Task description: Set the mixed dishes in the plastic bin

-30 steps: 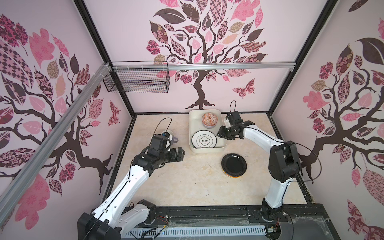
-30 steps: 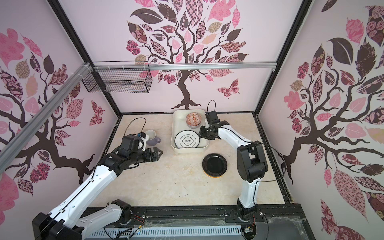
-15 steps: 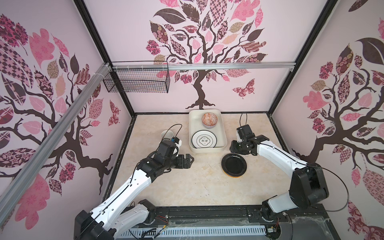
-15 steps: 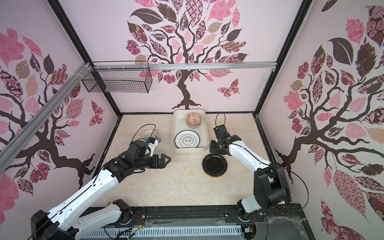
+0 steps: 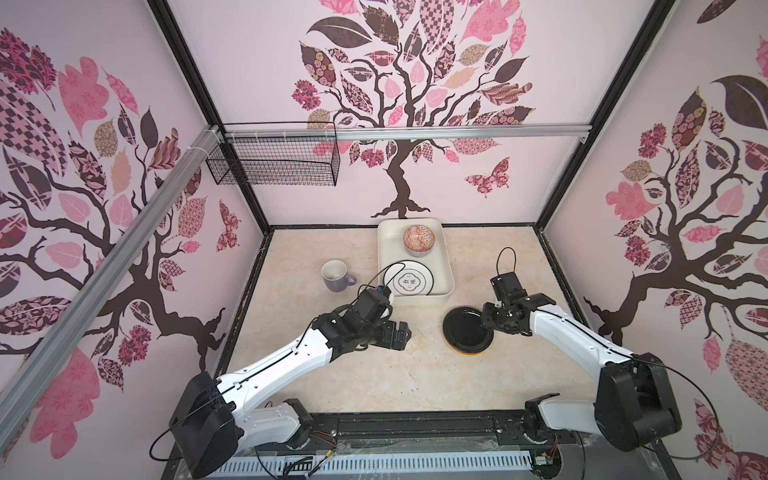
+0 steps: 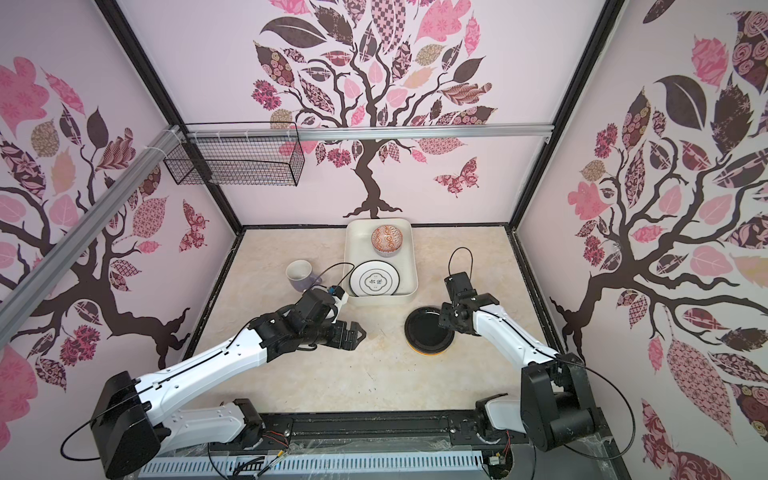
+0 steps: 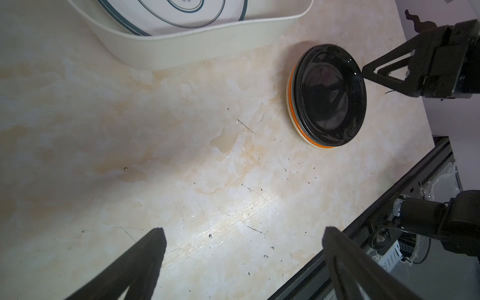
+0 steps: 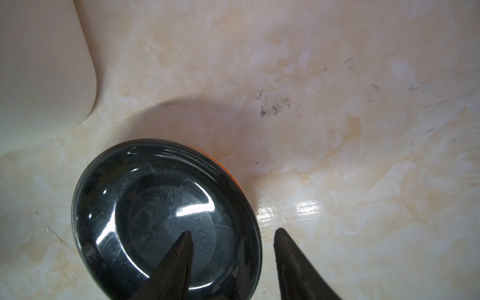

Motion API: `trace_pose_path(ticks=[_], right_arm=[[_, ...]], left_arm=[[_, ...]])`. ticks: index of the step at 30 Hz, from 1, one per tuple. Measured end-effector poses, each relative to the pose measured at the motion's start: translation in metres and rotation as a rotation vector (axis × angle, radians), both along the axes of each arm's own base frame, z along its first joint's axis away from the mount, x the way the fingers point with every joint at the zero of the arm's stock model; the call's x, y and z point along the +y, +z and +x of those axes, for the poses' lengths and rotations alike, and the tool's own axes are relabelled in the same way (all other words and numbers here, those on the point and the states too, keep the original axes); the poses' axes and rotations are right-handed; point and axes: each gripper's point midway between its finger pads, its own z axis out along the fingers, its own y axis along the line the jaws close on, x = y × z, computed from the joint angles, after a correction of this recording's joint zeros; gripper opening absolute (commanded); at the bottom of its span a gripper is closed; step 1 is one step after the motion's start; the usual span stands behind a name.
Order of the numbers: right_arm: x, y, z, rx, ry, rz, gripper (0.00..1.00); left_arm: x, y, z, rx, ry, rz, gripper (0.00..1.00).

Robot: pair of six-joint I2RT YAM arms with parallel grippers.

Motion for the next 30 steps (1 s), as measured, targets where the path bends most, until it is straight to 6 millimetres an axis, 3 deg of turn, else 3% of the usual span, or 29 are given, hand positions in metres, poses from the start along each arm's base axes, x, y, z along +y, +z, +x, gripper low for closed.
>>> trace_pose_path(ticks=[14, 30], right_arm=[[0.010, -0.036, 0.003, 0.086, 0.009, 0.033, 0.53], [0.037, -0.038, 0.012, 0.064, 0.058, 0.129, 0.50]], left_arm=[[0.005, 0.002, 0.008, -0.035, 0.030, 0.023, 0.98], [0.009, 0.002, 0.012, -0.055, 0.050, 0.043, 0.98]])
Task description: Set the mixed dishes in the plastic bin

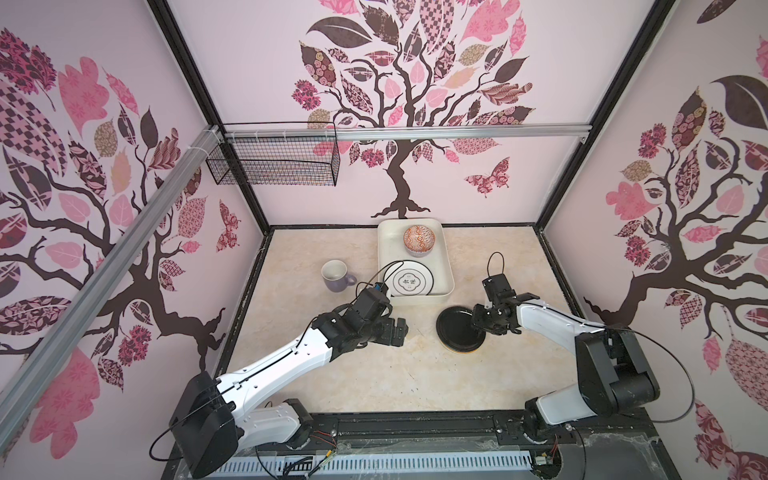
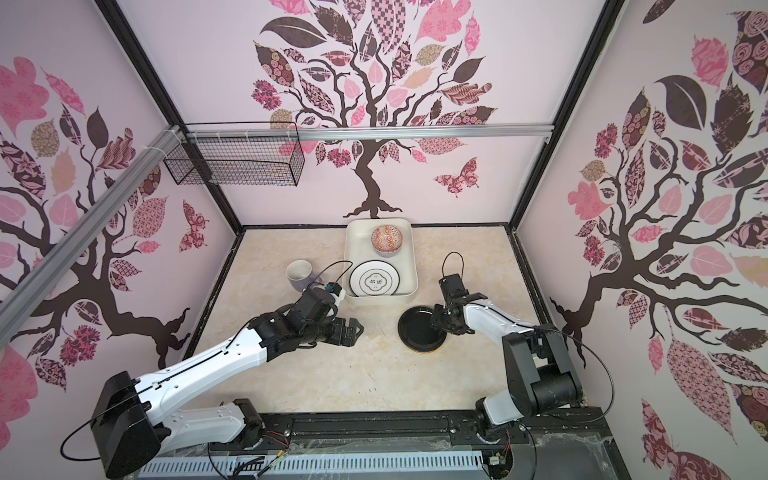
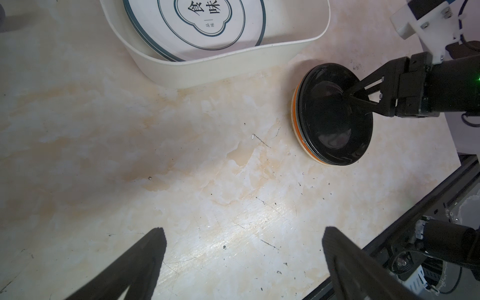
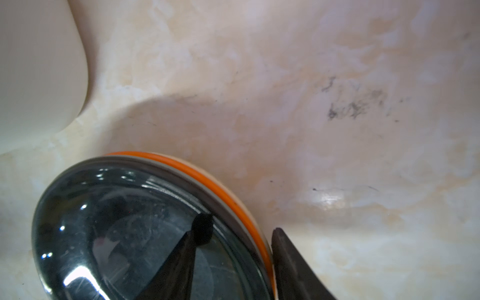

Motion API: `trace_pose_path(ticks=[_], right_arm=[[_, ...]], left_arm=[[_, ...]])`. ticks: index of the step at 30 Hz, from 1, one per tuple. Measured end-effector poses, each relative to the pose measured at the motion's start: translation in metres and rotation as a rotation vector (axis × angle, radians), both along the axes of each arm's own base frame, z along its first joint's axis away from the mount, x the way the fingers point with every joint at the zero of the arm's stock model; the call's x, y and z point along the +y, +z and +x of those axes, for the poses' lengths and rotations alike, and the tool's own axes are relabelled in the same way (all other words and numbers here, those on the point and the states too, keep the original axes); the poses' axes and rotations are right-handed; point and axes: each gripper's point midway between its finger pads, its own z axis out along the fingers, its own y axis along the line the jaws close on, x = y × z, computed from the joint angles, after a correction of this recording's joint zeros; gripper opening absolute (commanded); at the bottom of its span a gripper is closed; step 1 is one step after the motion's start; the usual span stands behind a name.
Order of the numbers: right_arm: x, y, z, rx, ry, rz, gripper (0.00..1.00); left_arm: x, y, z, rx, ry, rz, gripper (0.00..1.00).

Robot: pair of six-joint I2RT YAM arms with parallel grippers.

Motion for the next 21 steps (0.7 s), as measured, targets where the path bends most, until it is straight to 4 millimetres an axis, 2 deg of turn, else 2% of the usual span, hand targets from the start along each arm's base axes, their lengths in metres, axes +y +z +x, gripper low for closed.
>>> trace_pose_path(ticks=[8, 13, 17, 21], right_arm=[[0.056, -0.003, -0.011, -0.002, 0.122, 0.037, 0.49], [0.082, -0.004, -0.021, 0.003, 0.177, 0.055, 0.49], [0.099, -0.004, -0.030, 0.012, 0.223, 0.059, 0.49], [0.101, -0.004, -0.036, 0.027, 0.239, 0.048, 0.49]], left_arm=[[0.000, 0.002, 0.000, -0.005, 0.001, -0.005, 0.98], [0.004, 0.002, -0.001, -0.014, 0.009, -0.007, 0.98], [0.007, -0.004, -0.002, -0.004, 0.019, 0.002, 0.91], [0.009, -0.009, -0.003, 0.005, 0.028, 0.003, 0.79]])
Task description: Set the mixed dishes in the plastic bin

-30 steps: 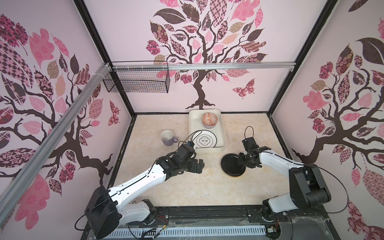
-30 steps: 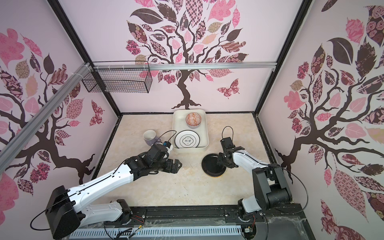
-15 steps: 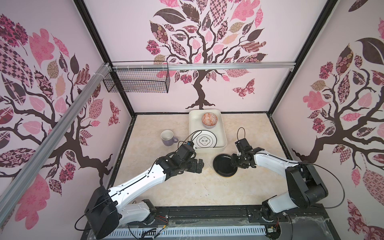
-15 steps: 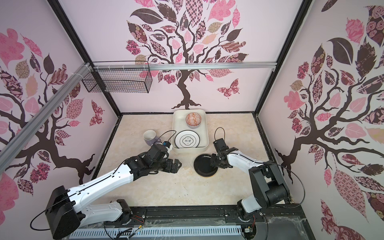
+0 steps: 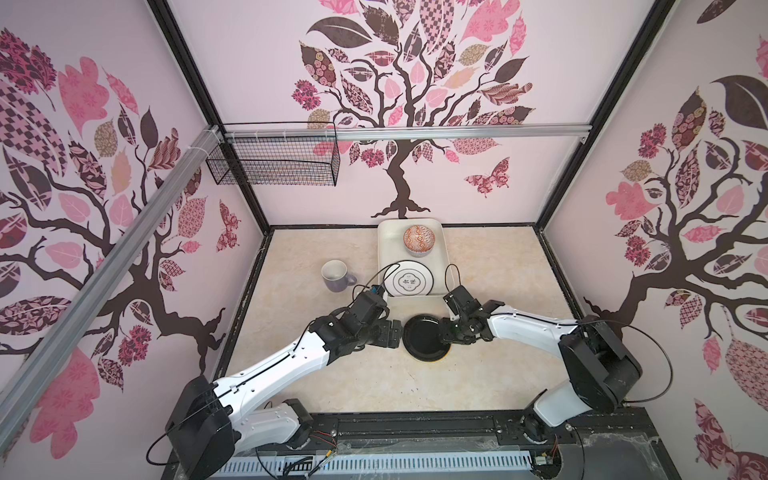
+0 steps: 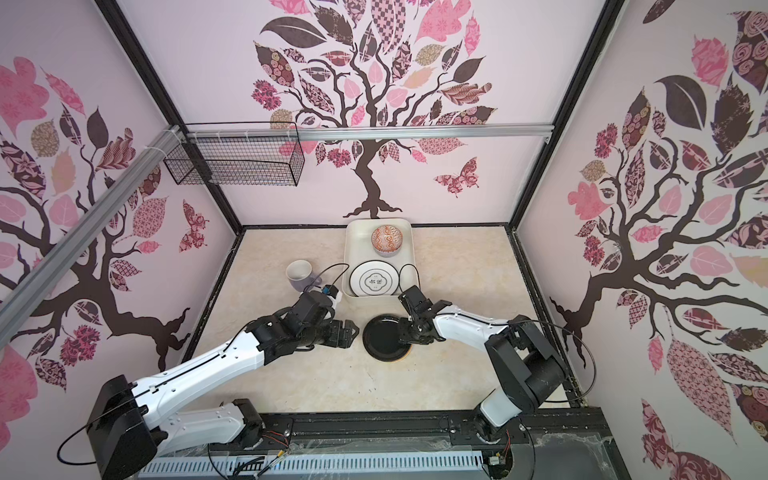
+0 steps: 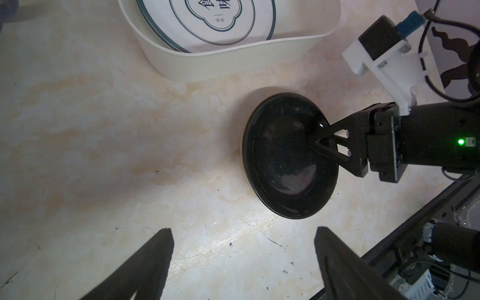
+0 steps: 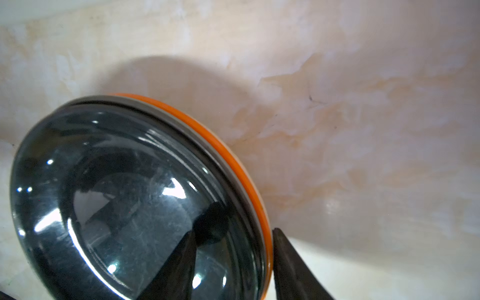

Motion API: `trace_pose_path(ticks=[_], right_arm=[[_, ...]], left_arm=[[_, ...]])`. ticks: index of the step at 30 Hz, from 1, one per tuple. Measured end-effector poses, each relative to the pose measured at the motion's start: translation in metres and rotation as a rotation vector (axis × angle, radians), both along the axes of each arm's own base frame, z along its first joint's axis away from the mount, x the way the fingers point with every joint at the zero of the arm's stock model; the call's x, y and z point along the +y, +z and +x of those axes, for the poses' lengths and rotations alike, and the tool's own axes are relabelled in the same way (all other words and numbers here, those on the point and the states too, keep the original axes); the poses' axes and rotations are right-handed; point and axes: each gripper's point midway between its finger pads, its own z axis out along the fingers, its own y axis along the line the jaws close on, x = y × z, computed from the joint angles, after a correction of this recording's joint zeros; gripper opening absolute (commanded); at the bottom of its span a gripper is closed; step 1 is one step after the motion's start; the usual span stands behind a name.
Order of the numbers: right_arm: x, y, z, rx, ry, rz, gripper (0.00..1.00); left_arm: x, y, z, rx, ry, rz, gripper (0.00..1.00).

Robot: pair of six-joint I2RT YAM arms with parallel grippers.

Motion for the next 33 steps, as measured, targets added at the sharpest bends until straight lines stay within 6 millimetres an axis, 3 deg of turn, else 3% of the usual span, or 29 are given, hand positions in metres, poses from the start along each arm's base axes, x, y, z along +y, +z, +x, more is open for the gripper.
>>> trace_pose_path(ticks=[3, 6, 12, 19, 26, 33], right_arm=[[-0.005, 0.001, -0.003, 0.010, -0.003, -0.026, 0.49], [-0.011, 0.004, -0.005, 0.008, -0.005, -0.048, 0.48], [-0.015, 0.017, -0.006, -0.019, 0.003, -0.054, 0.33], [-0.016, 0.016, -0.007, -0.018, 0.012, -0.062, 0.32], [-0.020, 0.017, -0.004, -0.023, 0.008, -0.064, 0.32], [-0.029, 0.017, 0.002, -0.025, -0.010, -0.064, 0.36]], left_arm=[[-0.001, -0.006, 0.001, 0.006, 0.007, 0.002, 0.68], [-0.003, -0.018, 0.003, 0.023, 0.005, 0.018, 0.62], [-0.011, -0.048, 0.005, 0.089, -0.006, 0.053, 0.52], [-0.017, -0.076, 0.005, 0.150, -0.014, 0.085, 0.39], [-0.023, -0.095, 0.008, 0.191, -0.025, 0.113, 0.35], [-0.027, -0.092, 0.012, 0.185, -0.027, 0.108, 0.36]])
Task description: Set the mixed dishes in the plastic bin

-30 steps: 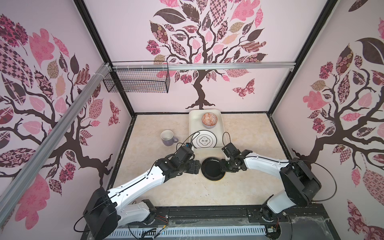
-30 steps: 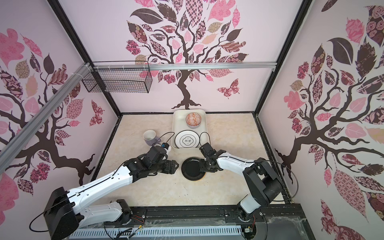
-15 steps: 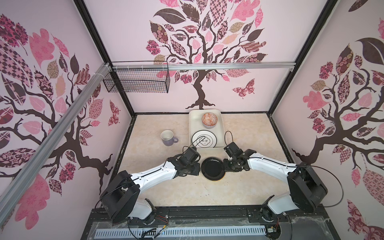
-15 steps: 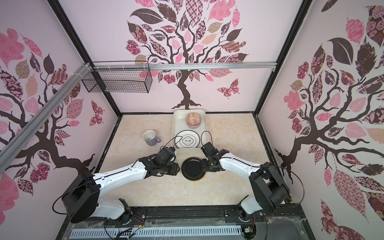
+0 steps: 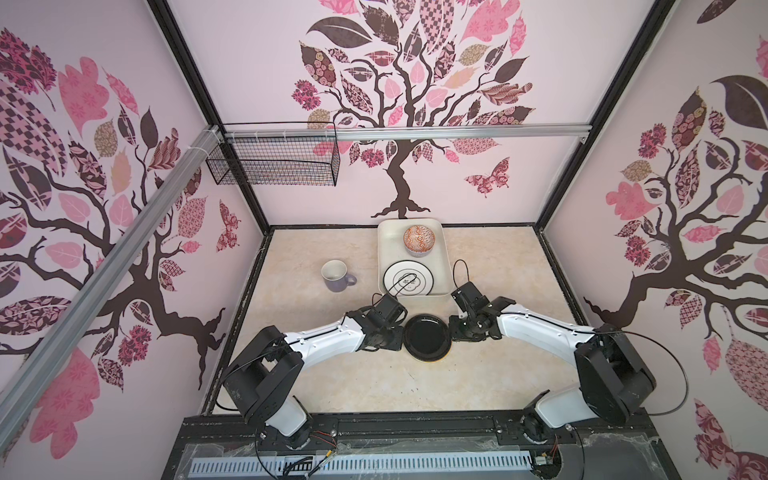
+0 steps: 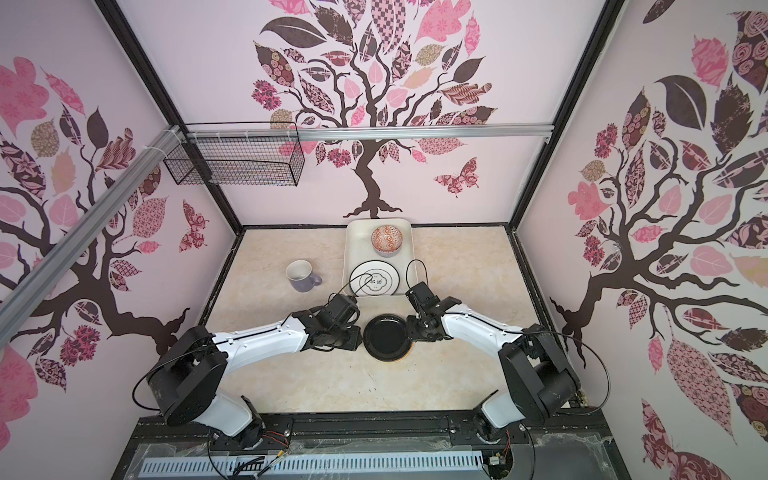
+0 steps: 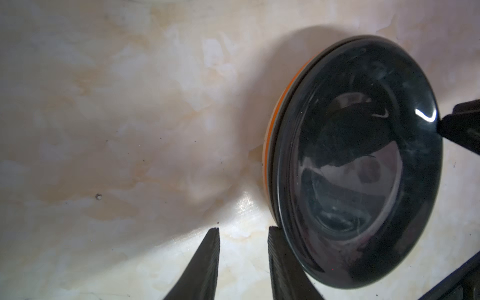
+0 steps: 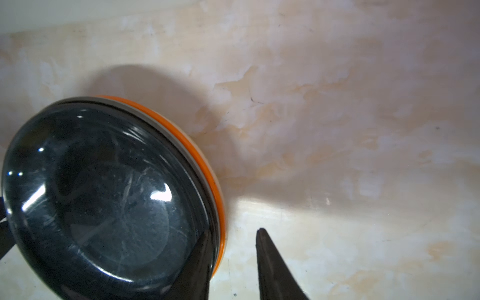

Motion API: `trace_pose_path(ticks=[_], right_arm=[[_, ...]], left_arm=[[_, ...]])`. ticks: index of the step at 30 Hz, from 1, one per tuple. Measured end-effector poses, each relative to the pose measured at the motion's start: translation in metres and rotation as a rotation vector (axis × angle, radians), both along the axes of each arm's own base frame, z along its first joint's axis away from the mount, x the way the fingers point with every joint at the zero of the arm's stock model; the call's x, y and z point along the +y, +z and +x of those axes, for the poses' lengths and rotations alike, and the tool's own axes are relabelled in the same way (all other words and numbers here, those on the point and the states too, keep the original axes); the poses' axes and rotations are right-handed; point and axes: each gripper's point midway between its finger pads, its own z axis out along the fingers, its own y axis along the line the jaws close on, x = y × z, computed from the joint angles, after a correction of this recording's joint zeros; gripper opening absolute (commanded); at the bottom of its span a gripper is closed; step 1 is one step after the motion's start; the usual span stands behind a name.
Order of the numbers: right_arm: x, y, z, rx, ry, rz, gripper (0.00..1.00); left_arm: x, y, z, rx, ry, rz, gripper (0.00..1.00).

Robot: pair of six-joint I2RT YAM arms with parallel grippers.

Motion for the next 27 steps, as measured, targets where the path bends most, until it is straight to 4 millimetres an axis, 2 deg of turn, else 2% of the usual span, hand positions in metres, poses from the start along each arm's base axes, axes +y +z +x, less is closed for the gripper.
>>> trace_pose_path(ticks=[20, 24, 27], right_arm=[[-0.003, 0.000, 0.002, 0.001, 0.006, 0.007, 0.36], [-0.003, 0.000, 0.002, 0.000, 0.010, 0.007, 0.36], [-0.003, 0.000, 0.003, 0.002, 0.010, 0.012, 0.34]], left_arm=[[-0.009, 0.014, 0.010, -0.029, -0.002, -0.016, 0.35], [-0.011, 0.007, 0.013, -0.018, -0.004, -0.006, 0.31], [-0.015, 0.004, 0.013, -0.012, -0.011, -0.010, 0.25]])
